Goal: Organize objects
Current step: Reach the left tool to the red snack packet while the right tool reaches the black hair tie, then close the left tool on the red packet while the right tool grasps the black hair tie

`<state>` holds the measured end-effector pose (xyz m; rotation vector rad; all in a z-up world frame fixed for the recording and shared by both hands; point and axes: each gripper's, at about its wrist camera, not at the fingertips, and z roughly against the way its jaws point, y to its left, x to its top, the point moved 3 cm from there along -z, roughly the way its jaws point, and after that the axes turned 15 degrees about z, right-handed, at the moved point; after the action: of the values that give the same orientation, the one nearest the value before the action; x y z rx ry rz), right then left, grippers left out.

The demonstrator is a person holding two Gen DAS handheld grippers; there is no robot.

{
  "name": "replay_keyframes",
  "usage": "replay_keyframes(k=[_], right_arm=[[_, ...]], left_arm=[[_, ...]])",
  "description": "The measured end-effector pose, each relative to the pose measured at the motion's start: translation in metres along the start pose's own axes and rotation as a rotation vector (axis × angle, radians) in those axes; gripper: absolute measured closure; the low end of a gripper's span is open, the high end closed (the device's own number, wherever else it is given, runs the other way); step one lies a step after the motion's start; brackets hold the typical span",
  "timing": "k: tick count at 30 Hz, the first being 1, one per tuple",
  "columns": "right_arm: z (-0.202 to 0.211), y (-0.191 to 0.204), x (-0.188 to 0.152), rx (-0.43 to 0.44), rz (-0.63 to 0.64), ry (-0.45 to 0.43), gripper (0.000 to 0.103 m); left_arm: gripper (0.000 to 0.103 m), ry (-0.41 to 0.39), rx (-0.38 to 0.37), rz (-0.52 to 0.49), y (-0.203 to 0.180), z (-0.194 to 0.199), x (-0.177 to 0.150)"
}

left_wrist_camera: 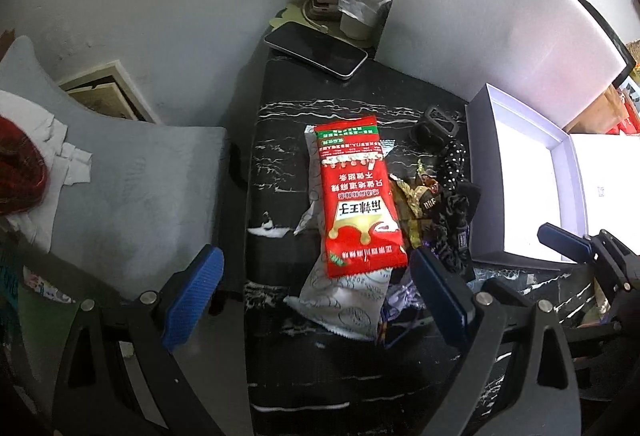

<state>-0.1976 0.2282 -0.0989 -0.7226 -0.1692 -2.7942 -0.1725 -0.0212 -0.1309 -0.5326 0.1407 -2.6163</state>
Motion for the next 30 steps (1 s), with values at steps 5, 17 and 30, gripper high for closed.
replay_keyframes(k=[5, 17, 30], right_arm=[[-0.015, 0.001, 0.004, 0.005, 0.012, -0.004, 0.028], [-0.045, 0.004, 0.006, 0.053, 0.034, 0.012, 0.046], [-0.054, 0.003, 0.008, 0.079, 0.036, -0.006, 0.078]], left_arm=[[0.009, -0.006, -0.002, -0.004, 0.0, -0.013, 0.004], [0.013, 0.019, -0.058, -0.021, -0.005, -0.045, 0.017], [0.018, 0.058, -0.102, -0.035, -0.018, -0.081, 0.021]])
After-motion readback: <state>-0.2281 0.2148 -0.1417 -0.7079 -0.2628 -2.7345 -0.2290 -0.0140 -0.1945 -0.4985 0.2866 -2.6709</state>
